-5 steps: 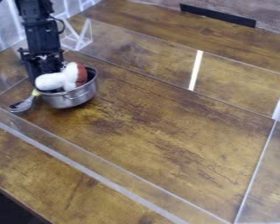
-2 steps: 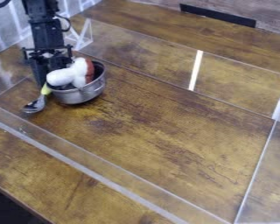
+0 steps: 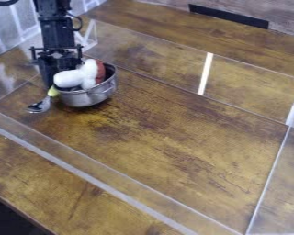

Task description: Move the green spoon to the right

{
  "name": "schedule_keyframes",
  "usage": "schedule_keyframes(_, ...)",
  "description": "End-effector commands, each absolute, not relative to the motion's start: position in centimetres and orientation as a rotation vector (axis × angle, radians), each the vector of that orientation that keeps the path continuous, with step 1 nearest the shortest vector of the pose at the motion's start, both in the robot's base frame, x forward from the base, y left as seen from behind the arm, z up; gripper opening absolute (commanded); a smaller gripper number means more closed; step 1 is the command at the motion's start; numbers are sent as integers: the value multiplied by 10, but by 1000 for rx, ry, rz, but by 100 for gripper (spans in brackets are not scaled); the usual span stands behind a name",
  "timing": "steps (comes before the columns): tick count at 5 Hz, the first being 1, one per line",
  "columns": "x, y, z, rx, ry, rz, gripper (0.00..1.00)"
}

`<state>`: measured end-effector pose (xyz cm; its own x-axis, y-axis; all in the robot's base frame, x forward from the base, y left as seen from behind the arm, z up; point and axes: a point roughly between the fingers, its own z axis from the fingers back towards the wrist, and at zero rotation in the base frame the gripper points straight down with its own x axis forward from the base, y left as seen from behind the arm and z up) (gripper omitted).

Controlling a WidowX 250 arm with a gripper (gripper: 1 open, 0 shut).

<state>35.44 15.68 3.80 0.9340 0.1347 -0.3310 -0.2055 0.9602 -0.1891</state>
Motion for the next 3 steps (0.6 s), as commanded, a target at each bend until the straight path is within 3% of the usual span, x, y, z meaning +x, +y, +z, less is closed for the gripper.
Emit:
schedule_keyframes(1,362,153,79,-191,251,205,0)
schedule_keyframes(3,361,155,85,-197,263,303,0)
